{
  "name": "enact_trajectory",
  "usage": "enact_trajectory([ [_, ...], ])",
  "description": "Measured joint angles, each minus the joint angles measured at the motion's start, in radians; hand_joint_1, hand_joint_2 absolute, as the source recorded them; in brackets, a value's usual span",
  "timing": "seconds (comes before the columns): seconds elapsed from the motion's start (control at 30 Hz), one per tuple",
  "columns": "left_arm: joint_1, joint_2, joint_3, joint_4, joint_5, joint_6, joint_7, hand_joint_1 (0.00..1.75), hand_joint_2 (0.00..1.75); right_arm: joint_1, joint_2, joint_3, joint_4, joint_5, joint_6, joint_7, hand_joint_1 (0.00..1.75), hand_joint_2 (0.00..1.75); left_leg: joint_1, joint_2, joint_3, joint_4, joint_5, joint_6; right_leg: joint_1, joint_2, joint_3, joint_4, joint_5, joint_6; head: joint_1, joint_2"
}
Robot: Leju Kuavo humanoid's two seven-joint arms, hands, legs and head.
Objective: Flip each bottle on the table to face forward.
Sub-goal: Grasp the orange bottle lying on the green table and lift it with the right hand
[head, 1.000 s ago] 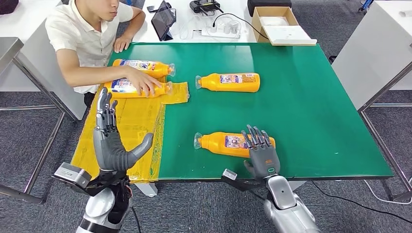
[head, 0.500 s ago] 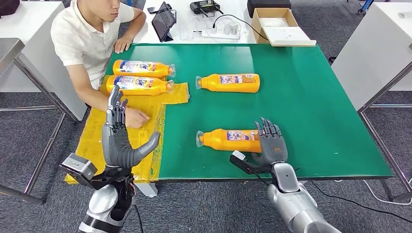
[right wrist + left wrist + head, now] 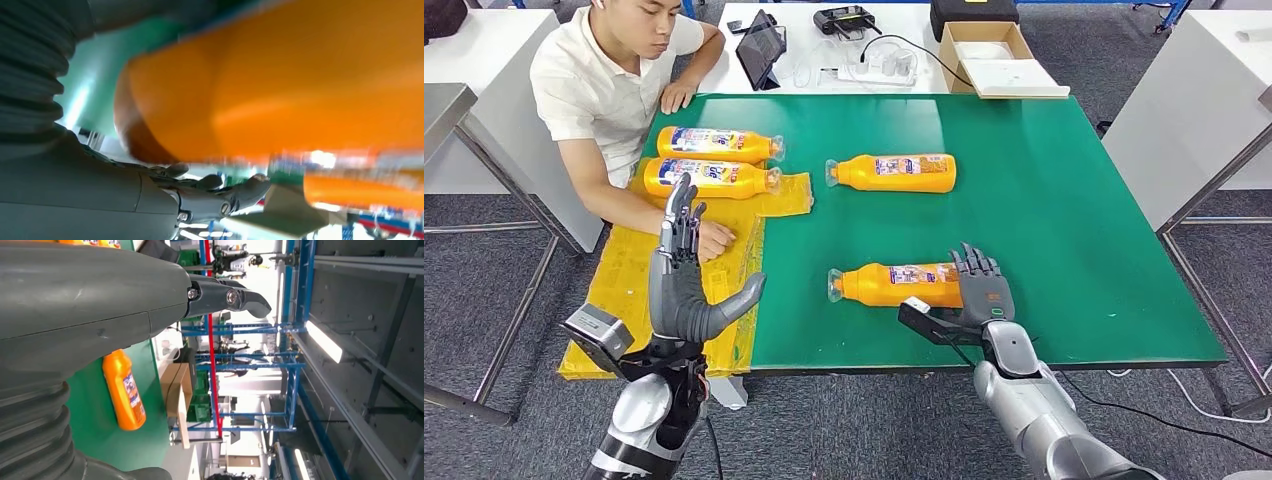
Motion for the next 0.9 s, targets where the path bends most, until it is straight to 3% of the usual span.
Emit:
enact_trajectory([
  [0.23, -0.017, 0.0, -0.008, 0.022, 0.023, -0.028, 0.004, 0.0, 1.75, -0.032, 0.0, -0.004, 0.039, -0.057, 0.109, -0.093, 1.75, 1.75, 0.0, 0.001, 0.004, 0.0, 0.0, 0.0, 0.001, 0.002, 0.001, 0.0, 0.001, -0.001, 0.0, 0.0],
  [0.6, -0.039, 0.0, -0.017, 0.045, 0.039, -0.039, 0.01, 0.0, 1.75, -0.057, -0.002, -0.012, 0.061, -0.128, 0.167, -0.124, 1.75, 1.75, 0.001, 0.003, 0.006, 0.0, 0.0, 0.0, 0.001, 0.002, 0.004, 0.0, 0.001, -0.001, 0.0, 0.0],
  [0.77, -0.034, 0.0, -0.017, 0.047, 0.07, -0.032, 0.013, 0.0, 1.75, -0.031, 0.004, -0.043, 0.058, -0.263, 0.152, -0.299, 1.75, 1.75, 0.001, 0.003, 0.006, 0.0, 0.0, 0.0, 0.001, 0.003, 0.005, 0.0, 0.001, -0.001, 0.0, 0.0],
  [0.9, -0.005, -0.015, -0.016, 0.048, 0.135, 0.018, 0.064, 0.0, 1.75, 0.03, 0.03, -0.08, 0.017, -0.382, 0.081, -0.416, 1.75, 1.75, 0.001, 0.003, 0.005, 0.0, 0.0, 0.0, 0.002, 0.004, 0.004, 0.0, 0.001, -0.001, 0.0, 0.0],
])
